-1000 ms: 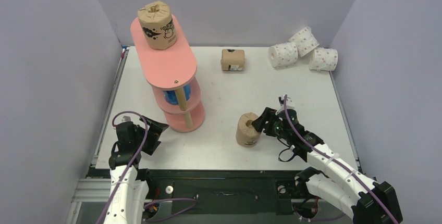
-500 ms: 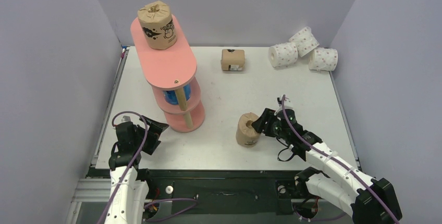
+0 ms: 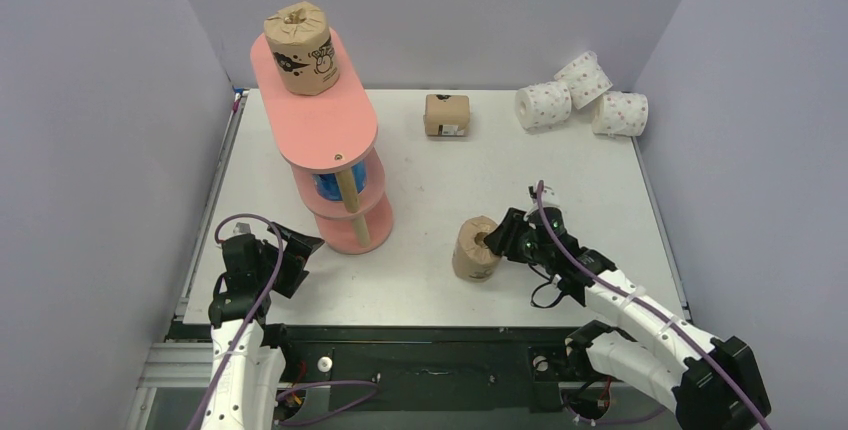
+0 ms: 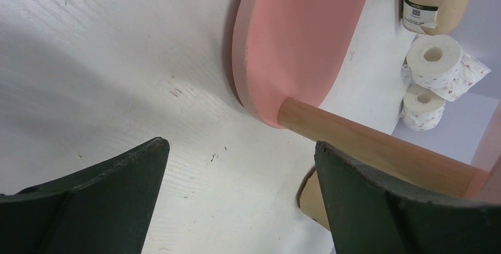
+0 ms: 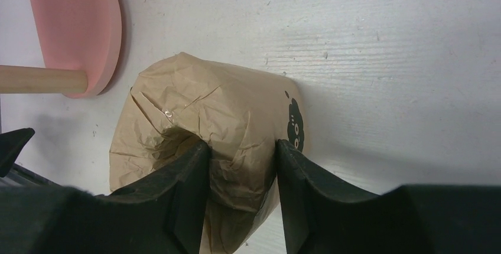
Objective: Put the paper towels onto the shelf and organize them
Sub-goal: Pick up the paper towel from the center of the board.
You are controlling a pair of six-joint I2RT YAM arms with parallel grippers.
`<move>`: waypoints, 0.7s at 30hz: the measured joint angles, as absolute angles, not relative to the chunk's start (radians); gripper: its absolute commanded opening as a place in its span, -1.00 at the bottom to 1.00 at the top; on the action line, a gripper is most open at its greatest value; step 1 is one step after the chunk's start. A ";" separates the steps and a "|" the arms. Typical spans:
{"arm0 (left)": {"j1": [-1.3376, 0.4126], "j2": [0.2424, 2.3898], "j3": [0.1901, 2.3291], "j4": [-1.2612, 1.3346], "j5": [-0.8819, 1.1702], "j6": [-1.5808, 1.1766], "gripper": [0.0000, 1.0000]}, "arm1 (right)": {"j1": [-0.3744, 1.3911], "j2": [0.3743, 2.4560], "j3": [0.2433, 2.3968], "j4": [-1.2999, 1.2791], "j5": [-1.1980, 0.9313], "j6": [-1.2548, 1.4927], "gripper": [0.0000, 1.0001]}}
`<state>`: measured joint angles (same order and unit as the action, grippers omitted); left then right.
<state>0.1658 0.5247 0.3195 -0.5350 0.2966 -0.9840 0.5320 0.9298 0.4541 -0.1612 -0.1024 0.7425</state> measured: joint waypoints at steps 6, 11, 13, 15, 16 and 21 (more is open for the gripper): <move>0.166 0.522 0.319 -0.538 0.297 -0.984 0.87 | 0.532 0.889 0.544 -0.301 -0.070 0.710 -0.31; 0.166 0.520 0.321 -0.543 0.297 -0.985 0.87 | 0.532 0.862 0.769 -0.424 -0.042 0.670 -0.31; 0.166 0.521 0.328 -0.546 0.297 -0.988 0.87 | 0.532 0.862 0.877 -0.446 -0.033 0.659 -0.32; 0.166 0.527 0.344 -0.547 0.301 -0.995 0.87 | 0.532 0.864 0.970 -0.462 -0.029 0.651 -0.33; 0.166 0.530 0.356 -0.546 0.303 -1.000 0.87 | 0.533 0.870 1.017 -0.469 -0.028 0.648 -0.33; 0.167 0.545 0.414 -0.541 0.313 -1.020 0.87 | 0.583 0.966 1.251 -0.482 -0.018 0.636 -0.33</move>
